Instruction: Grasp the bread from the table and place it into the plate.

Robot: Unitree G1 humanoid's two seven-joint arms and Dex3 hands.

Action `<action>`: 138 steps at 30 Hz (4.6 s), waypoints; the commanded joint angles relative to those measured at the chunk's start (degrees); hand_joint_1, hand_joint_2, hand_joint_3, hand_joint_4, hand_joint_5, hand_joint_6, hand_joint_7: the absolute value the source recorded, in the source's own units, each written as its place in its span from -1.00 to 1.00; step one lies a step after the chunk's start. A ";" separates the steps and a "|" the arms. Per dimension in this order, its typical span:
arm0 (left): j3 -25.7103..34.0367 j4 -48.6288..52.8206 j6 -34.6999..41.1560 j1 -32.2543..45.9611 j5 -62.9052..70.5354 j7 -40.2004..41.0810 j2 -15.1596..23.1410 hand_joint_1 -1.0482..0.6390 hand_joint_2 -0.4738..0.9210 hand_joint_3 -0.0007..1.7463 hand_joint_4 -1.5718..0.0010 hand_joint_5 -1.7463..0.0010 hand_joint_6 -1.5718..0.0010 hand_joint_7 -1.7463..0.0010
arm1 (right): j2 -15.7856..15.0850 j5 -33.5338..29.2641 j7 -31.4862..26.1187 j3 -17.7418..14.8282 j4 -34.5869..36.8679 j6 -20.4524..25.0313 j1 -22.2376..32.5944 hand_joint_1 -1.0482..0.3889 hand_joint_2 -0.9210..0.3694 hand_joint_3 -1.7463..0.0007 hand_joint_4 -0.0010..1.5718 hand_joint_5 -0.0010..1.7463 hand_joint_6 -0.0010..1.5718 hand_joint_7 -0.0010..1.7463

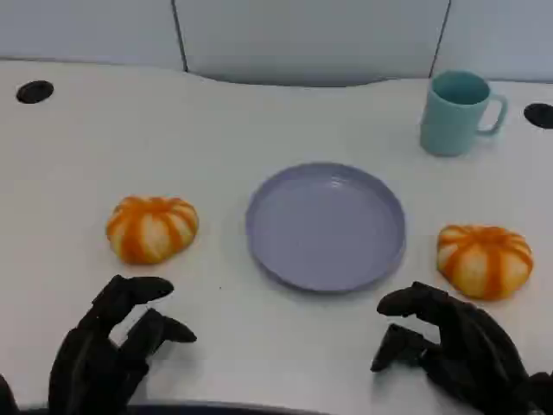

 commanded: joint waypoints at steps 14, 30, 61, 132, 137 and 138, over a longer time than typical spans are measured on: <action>0.18 -2.08 1.74 1.07 -0.61 0.57 0.61 -0.60 1.00 -0.85 0.56 -0.81 0.67 -0.48 | -0.46 0.55 0.64 -0.62 0.63 -0.31 0.40 -0.24 -1.00 0.48 -0.11 0.54 -0.06 0.00; -0.61 -1.51 -5.89 0.20 4.89 2.54 1.96 -0.57 1.00 -0.80 0.64 -0.82 0.66 -0.45 | -0.06 0.29 -0.13 -0.30 0.40 0.16 0.07 -0.25 -1.00 0.50 -0.09 0.56 -0.04 0.02; -12.15 -21.75 -14.83 -5.90 58.58 34.98 24.59 -0.64 1.00 -0.87 0.98 0.17 0.61 0.91 | 0.55 -0.59 -1.88 0.19 0.43 0.16 0.15 -0.27 -1.00 0.52 -0.08 0.58 0.00 0.00; -46.59 41.92 11.96 -50.55 69.56 37.35 16.25 -0.64 0.82 -1.00 0.78 0.88 0.74 0.98 | 0.13 1.18 -0.79 1.00 -8.95 3.30 7.27 -0.26 -1.00 0.49 -0.12 0.57 -0.07 0.02; -46.02 42.09 11.82 -49.80 68.29 36.96 15.44 -0.62 0.79 -1.00 0.77 0.87 0.72 0.98 | -0.23 1.55 -0.40 0.95 -10.26 4.47 7.98 -0.24 -1.00 0.47 -0.13 0.57 -0.08 0.02; -45.87 42.10 11.90 -49.65 68.05 36.80 15.37 -0.60 0.79 -1.00 0.76 0.86 0.72 0.98 | -0.20 1.70 -0.51 0.93 -10.77 4.92 8.18 -0.24 -1.00 0.47 -0.13 0.57 -0.08 0.02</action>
